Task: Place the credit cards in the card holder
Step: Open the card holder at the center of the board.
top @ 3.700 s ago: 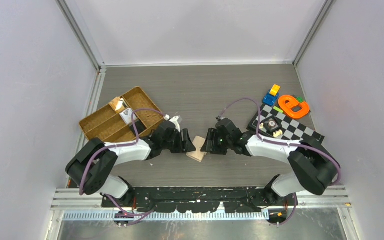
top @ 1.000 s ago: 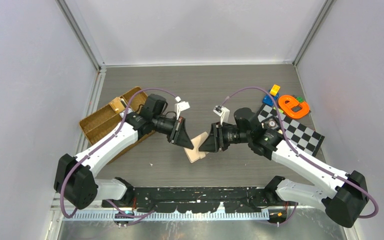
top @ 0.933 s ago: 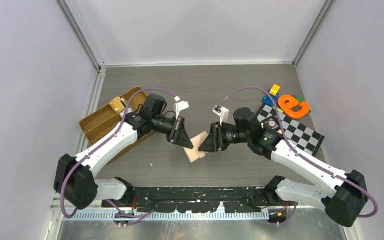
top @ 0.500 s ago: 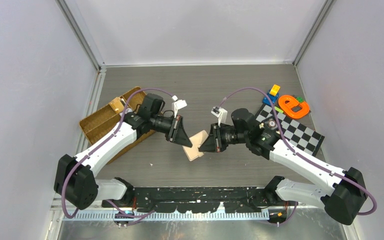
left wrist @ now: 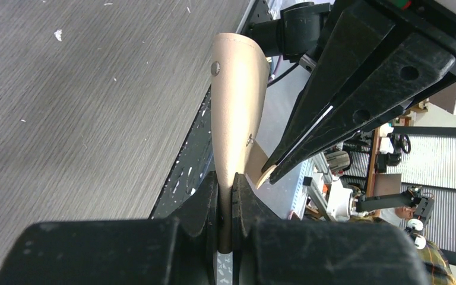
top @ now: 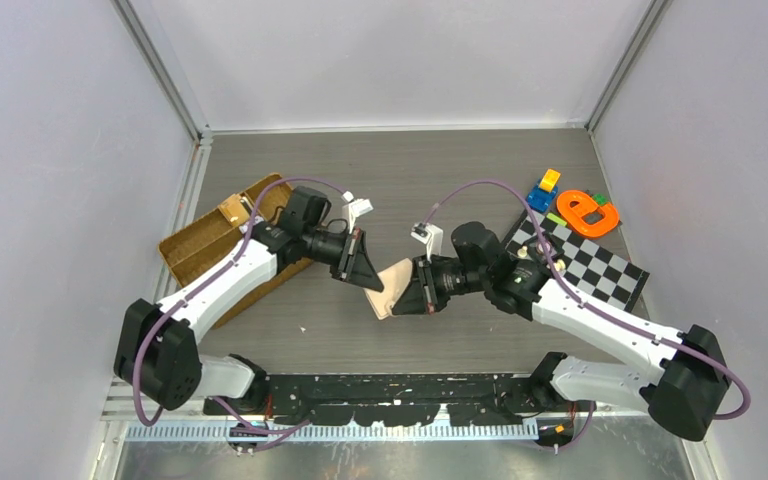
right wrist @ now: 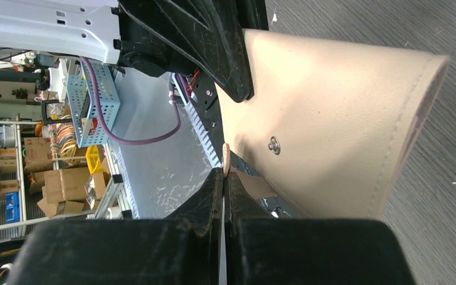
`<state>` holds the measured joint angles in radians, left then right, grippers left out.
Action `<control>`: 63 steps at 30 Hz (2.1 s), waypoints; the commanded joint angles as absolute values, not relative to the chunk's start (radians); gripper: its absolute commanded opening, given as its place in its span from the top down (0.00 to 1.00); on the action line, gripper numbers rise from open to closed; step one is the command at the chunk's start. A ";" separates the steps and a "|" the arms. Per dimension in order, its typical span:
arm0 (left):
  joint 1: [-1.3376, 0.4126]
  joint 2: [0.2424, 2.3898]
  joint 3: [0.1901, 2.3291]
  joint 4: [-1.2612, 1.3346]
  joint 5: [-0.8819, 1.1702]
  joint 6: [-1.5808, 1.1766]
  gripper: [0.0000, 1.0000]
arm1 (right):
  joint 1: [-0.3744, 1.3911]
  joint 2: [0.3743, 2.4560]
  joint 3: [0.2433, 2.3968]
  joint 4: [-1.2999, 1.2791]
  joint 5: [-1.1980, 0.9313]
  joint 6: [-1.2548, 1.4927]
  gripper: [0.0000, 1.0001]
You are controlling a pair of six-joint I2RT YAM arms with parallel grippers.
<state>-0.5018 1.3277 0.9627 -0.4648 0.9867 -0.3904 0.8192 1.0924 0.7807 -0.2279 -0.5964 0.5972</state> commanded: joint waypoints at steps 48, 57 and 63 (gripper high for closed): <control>-0.763 1.263 0.406 0.304 0.174 -0.982 1.00 | 0.882 1.376 0.634 -0.151 0.045 1.031 0.52; -0.762 1.281 0.424 0.272 0.165 -0.968 0.76 | 0.881 1.338 0.671 -0.241 0.078 0.979 0.90; -0.762 1.253 0.498 0.075 0.109 -0.847 0.34 | 0.881 1.208 0.697 -0.352 0.127 0.951 0.99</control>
<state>-0.7586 1.2846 0.4248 0.1810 0.1566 -0.9356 0.8761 1.3041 0.6460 -0.2806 0.0589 0.9779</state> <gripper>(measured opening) 0.586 0.047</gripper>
